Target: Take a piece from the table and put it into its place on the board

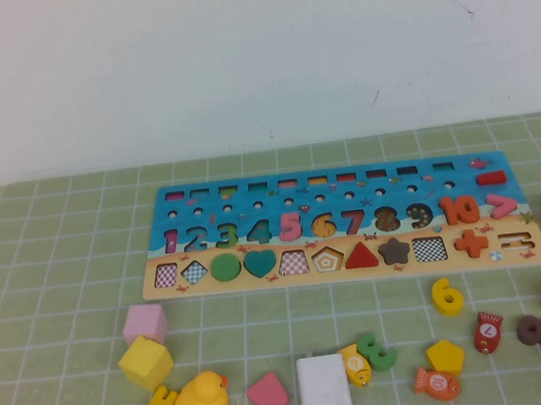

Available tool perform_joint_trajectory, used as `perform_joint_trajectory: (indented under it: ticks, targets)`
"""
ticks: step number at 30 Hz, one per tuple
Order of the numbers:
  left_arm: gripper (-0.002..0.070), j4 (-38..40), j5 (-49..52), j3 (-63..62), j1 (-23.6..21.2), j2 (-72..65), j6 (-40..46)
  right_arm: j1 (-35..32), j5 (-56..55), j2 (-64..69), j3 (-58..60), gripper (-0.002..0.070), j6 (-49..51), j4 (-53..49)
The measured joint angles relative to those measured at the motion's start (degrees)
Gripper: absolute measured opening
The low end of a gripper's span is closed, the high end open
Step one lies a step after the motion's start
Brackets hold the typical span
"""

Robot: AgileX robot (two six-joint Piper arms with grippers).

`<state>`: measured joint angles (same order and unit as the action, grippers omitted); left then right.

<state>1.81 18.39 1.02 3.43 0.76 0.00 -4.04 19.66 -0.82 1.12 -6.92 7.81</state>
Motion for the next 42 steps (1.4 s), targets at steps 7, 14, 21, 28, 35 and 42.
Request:
perform_joint_trajectory:
  ticks: [7,14,21,28,35,42]
  targets:
    - [-0.0002,0.0,0.1,0.0,0.0,0.0,0.0,0.0,-4.35,0.0,0.41,-0.0003,0.0,0.0]
    - [-0.0002,0.0,0.1,0.0,0.0,0.0,0.0,0.0,-14.7,0.0,0.43,-0.0003,0.25,0.0]
    - [-0.0002,0.0,0.1,0.0,0.0,0.0,0.0,0.0,-26.51,0.0,0.43,-0.0003,7.34,4.41]
    - [-0.0002,0.0,0.1,0.0,0.0,0.0,0.0,0.0,-32.98,0.0,0.43,-0.0003,6.92,6.85]
    - [-0.0002,-0.1,0.1,0.0,0.0,0.0,0.0,0.0,-15.84,0.72,-12.41,-0.0002,-1.48,3.76]
    - [-0.0002,-0.1,0.1,0.0,0.0,0.0,0.0,0.0,10.14,14.4,-30.97,-0.0002,-2.25,3.0]
